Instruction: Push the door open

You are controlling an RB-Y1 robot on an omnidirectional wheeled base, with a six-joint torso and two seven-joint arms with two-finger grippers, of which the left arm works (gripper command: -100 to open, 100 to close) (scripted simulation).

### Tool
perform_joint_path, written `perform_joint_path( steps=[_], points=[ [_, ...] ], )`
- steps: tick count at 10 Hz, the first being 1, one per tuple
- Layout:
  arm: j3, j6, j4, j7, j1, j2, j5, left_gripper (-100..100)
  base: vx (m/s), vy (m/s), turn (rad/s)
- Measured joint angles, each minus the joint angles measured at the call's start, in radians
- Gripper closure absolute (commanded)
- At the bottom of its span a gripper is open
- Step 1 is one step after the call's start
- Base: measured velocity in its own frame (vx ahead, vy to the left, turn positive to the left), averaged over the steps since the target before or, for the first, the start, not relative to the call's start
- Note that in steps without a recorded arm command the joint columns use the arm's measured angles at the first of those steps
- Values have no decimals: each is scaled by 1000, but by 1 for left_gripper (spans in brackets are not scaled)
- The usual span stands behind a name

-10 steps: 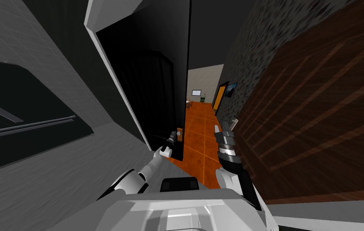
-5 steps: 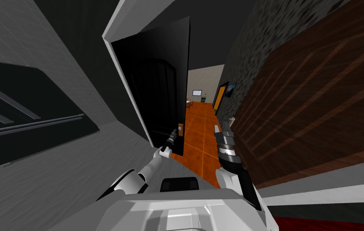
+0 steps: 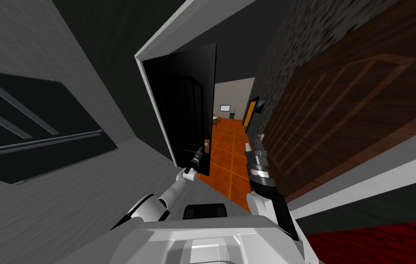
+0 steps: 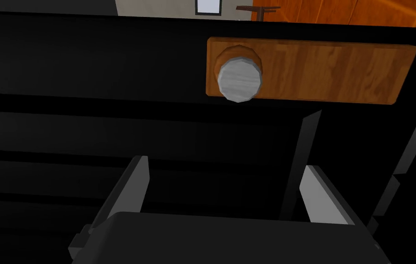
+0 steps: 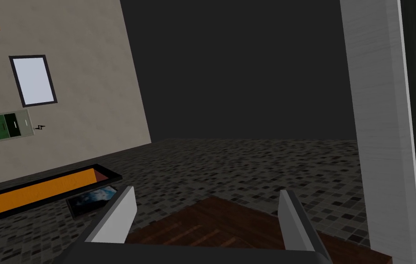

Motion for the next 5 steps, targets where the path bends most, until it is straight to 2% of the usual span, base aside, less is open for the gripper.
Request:
perform_joint_path(
  steps=[5],
  points=[
    [9,-10,1,-5,3,10,0,-100,195,-65,-22]
  ],
)
